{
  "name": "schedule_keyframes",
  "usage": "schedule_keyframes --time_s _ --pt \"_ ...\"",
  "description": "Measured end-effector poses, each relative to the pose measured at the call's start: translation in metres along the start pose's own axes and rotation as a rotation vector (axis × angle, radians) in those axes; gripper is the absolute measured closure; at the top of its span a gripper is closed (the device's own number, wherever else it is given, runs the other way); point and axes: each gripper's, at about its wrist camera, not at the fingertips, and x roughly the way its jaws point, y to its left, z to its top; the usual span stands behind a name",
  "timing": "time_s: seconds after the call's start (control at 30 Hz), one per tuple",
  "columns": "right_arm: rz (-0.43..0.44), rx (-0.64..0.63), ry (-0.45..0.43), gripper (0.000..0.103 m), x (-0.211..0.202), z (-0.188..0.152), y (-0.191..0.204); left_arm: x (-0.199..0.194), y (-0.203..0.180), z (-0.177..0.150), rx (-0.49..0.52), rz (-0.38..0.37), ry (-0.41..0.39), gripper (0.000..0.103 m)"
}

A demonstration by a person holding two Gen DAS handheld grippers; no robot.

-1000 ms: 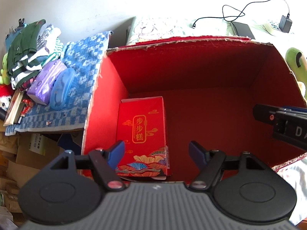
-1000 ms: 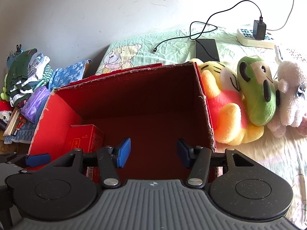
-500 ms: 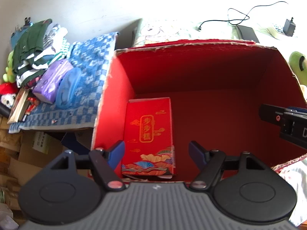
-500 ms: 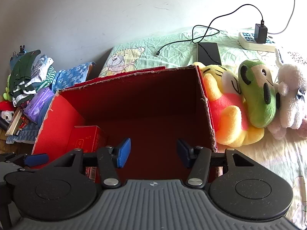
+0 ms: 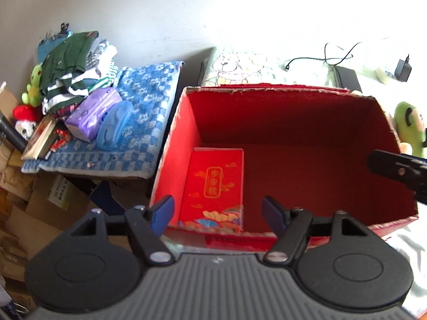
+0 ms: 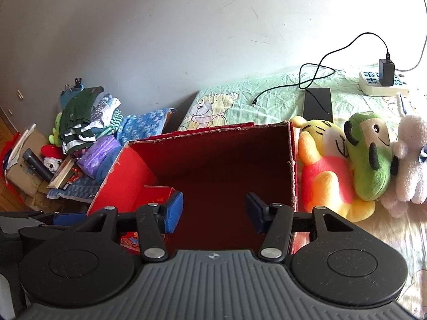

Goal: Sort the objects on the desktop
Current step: 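Reach the right tool to the pine cone and grasp it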

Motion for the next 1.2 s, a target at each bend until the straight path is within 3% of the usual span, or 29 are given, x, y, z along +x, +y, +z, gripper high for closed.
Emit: schedule_keyframes --time_s 0.27,0.4,0.57,0.83,0.97,1.2 --pt "0.068 0.015 0.025 0.053 -0.033 -0.015 -0.044 -0.032 -0.012 -0.036 -0.076 -0.055 -0.022 0.033" --pt "0.107 0.022 0.089 0.057 -0.036 -0.030 -0.058 -0.046 -0.025 -0.058 -0.085 -0.080 -0.032 0.033" --pt "0.214 0.040 0.195 0.067 -0.032 -0.055 -0.065 -0.057 -0.039 -0.101 -0.069 -0.124 -0.004 0.033" --pt "0.365 -0.033 0.306 0.072 -0.021 -0.084 -0.049 -0.044 -0.046 -0.163 -0.210 -0.189 0.117 0.040" --pt "0.437 -0.040 0.363 0.072 -0.006 -0.087 -0.038 -0.034 -0.048 -0.171 -0.263 -0.242 0.126 0.040" --pt "0.467 -0.139 0.420 0.071 0.021 -0.086 -0.009 -0.013 -0.045 -0.170 -0.282 -0.238 0.122 0.040"
